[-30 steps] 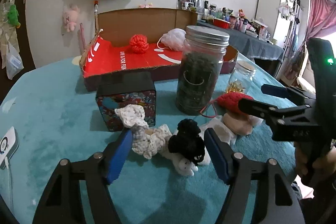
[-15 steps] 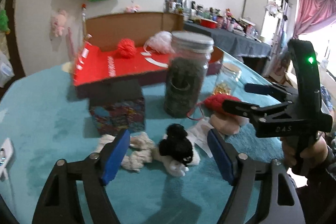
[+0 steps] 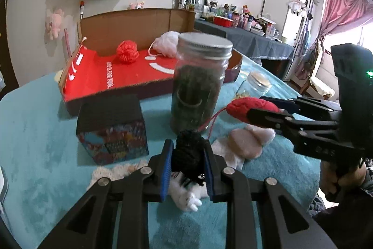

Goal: Organize soft objects
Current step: 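Grasp the black pompom with left tool while right tool grasps red knitted bunny, then carry the black pompom and red bunny into the cardboard box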

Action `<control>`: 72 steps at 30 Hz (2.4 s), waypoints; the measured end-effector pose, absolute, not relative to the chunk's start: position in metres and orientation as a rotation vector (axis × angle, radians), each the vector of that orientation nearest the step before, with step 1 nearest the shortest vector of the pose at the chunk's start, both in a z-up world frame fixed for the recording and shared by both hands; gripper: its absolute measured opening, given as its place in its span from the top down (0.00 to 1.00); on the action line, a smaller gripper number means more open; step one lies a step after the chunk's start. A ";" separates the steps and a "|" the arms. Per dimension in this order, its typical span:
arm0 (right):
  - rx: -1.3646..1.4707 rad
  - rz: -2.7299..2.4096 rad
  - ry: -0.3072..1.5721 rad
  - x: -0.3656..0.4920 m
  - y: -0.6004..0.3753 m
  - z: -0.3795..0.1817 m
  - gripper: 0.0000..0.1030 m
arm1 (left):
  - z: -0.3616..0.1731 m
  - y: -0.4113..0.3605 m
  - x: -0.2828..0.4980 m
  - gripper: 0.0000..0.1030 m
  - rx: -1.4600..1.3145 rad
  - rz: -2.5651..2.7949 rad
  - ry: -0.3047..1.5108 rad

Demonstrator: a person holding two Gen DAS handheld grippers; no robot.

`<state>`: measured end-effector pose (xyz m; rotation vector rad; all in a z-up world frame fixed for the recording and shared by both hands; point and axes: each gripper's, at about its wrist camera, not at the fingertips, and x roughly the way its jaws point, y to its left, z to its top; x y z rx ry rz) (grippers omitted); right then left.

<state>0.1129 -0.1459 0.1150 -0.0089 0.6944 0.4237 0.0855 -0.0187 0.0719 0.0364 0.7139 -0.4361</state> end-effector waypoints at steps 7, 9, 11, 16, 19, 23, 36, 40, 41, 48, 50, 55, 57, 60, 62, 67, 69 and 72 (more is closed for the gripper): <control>0.020 0.456 0.674 0.109 -0.145 0.123 0.62 | 0.074 -0.026 0.093 0.75 0.035 -0.463 0.712; 0.020 0.457 0.678 0.109 -0.144 0.122 0.63 | 0.074 -0.027 0.094 0.75 0.038 -0.463 0.715; 0.022 0.459 0.681 0.108 -0.144 0.121 0.63 | 0.073 -0.026 0.094 0.75 0.036 -0.462 0.718; 0.036 0.461 0.683 0.108 -0.145 0.119 0.63 | 0.073 -0.025 0.094 0.75 0.034 -0.464 0.718; 0.043 0.463 0.686 0.108 -0.146 0.119 0.63 | 0.073 -0.023 0.095 0.75 0.027 -0.463 0.721; 0.059 0.475 0.689 0.107 -0.150 0.119 0.63 | 0.075 -0.013 0.092 0.75 0.018 -0.456 0.717; 0.176 0.442 0.735 0.106 -0.206 0.122 0.62 | 0.077 0.056 0.084 0.75 -0.052 -0.347 0.764; 0.191 0.417 0.752 0.109 -0.222 0.120 0.62 | 0.074 0.077 0.090 0.75 -0.065 -0.303 0.792; 0.199 0.416 0.759 0.111 -0.228 0.119 0.62 | 0.074 0.080 0.093 0.75 -0.063 -0.298 0.795; 0.214 0.377 0.806 0.123 -0.254 0.110 0.62 | 0.068 0.100 0.108 0.75 -0.040 -0.301 0.835; 0.215 0.364 0.810 0.128 -0.262 0.109 0.62 | 0.068 0.104 0.114 0.75 -0.024 -0.299 0.836; 0.194 0.343 0.806 0.142 -0.272 0.113 0.62 | 0.067 0.111 0.133 0.75 0.044 -0.303 0.841; 0.164 0.341 0.801 0.150 -0.273 0.116 0.62 | 0.066 0.112 0.143 0.75 0.070 -0.321 0.844; 0.118 0.342 0.804 0.163 -0.270 0.119 0.62 | 0.066 0.111 0.155 0.75 0.090 -0.359 0.854; 0.087 0.345 0.803 0.172 -0.267 0.121 0.62 | 0.066 0.109 0.162 0.75 0.102 -0.387 0.858; 0.074 0.390 0.802 0.192 -0.259 0.126 0.62 | 0.074 0.104 0.179 0.75 0.129 -0.423 0.849; 0.073 0.407 0.795 0.198 -0.256 0.131 0.62 | 0.080 0.102 0.184 0.75 0.136 -0.436 0.841; 0.070 0.428 0.778 0.208 -0.250 0.140 0.62 | 0.090 0.099 0.192 0.75 0.157 -0.444 0.822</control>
